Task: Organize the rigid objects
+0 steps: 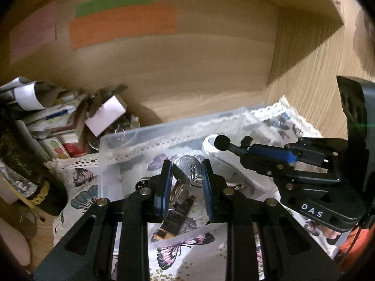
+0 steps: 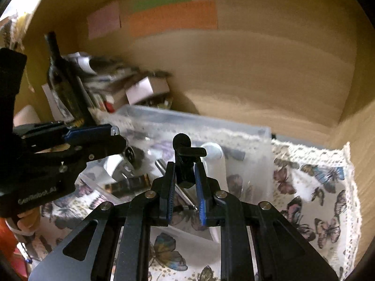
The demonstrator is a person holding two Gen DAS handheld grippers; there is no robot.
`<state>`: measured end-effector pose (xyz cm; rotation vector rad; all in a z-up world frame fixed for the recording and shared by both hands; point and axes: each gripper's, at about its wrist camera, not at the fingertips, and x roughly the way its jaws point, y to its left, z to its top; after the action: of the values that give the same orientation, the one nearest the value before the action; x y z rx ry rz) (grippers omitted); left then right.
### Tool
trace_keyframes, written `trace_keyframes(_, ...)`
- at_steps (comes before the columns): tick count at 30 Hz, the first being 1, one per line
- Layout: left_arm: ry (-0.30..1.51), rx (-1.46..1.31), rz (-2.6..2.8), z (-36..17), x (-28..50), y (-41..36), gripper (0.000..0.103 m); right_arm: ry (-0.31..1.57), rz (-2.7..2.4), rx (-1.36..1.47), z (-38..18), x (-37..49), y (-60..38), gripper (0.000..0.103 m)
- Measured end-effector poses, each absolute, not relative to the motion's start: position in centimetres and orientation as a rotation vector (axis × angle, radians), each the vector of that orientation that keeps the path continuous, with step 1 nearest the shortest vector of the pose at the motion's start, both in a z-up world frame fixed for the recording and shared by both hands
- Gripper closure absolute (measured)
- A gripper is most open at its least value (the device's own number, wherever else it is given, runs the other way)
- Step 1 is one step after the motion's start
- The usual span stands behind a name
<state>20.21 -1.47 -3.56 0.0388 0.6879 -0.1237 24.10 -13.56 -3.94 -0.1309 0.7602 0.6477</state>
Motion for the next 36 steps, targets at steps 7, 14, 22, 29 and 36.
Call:
trace_keyframes(7, 0.743, 0.04, -0.137, -5.0, 21.2, -1.7, 0.079, 0.801, 0.633, -0.171, -5.2, 24.6, -12.9, 0.088)
trace_keyframes(14, 0.767, 0.024, -0.142, -5.1, 21.1, -1.4, 0.079, 0.811, 0.627, -0.164, -5.3, 24.9, -12.9, 0.084)
trace_keyframes(22, 0.688, 0.017, -0.14, -1.9, 18.3, -1.0, 0.074, 0.706, 0.62, -0.15, -1.9, 22.1, -14.1, 0.076)
trace_keyframes(29, 0.561, 0.021, -0.104, 1.5, 13.4, -0.8, 0.051, 0.55, 0.613, -0.098, 2.7, 17.5, -16.6, 0.058)
trace_keyframes(36, 0.45, -0.001, -0.078, 3.6, 8.6, -0.5, 0.028, 0.423, 0.608, -0.039, 5.5, 12.7, -18.5, 0.028)
